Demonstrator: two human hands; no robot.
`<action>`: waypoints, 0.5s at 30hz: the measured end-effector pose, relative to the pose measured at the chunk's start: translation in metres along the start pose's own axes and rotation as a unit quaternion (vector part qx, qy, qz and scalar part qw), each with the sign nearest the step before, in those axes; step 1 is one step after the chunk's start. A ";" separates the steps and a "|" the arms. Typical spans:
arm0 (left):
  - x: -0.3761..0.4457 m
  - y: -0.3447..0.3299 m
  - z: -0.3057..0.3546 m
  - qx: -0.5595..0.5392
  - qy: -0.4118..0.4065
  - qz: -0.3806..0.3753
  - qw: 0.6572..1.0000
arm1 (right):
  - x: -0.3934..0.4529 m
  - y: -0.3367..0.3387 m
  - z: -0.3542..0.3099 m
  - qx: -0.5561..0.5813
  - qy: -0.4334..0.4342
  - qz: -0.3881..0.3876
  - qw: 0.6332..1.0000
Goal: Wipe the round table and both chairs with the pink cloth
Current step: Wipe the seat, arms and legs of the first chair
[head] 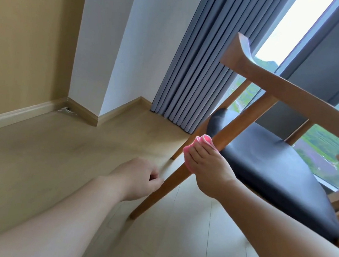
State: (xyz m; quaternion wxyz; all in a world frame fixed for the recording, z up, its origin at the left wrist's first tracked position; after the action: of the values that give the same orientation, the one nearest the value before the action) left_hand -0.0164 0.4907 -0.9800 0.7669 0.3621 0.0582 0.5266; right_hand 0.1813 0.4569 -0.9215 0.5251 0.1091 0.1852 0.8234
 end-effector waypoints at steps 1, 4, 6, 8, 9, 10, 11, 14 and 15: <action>0.001 -0.002 0.003 -0.001 -0.002 -0.003 1.000 | -0.001 0.001 0.005 0.003 0.002 0.005 1.000; 0.004 -0.007 0.014 -0.010 -0.004 -0.012 1.000 | -0.006 0.007 0.026 0.026 -0.007 0.014 1.000; 0.006 -0.010 0.020 -0.012 -0.002 -0.015 1.000 | -0.009 0.011 0.044 0.048 -0.022 0.013 0.999; 0.008 -0.013 0.025 -0.011 -0.002 -0.011 1.000 | -0.013 0.017 0.064 0.046 -0.027 0.009 0.999; 0.009 -0.014 0.028 -0.016 -0.001 -0.008 1.000 | -0.015 0.022 0.075 0.038 -0.028 0.011 0.999; 0.009 -0.015 0.031 -0.023 0.000 -0.005 1.000 | -0.017 0.028 0.085 0.032 -0.032 0.010 0.999; 0.010 -0.016 0.035 -0.029 -0.001 -0.001 1.000 | -0.018 0.034 0.096 0.028 -0.037 0.009 0.999; 0.013 -0.016 0.046 -0.029 -0.023 0.017 0.999 | -0.018 0.051 0.125 0.020 -0.064 0.002 0.998; 0.015 -0.015 0.048 -0.033 -0.029 0.020 0.999 | -0.017 0.056 0.133 0.016 -0.072 -0.004 0.997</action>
State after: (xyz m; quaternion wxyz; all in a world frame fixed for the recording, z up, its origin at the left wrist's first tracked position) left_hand 0.0245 0.4766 -0.9499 0.7692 0.3531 0.0117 0.5325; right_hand 0.1926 0.4453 -0.7774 0.5390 0.1760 0.1602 0.8080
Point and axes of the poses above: each hand's wrist, its own x-axis towards the middle knuckle, its own y-axis out of the back of the hand, z = x × y, the point moved 2 cm from there along x, towards the middle knuckle, and after that the axes turned 14 degrees about z, right-handed, at the moved point
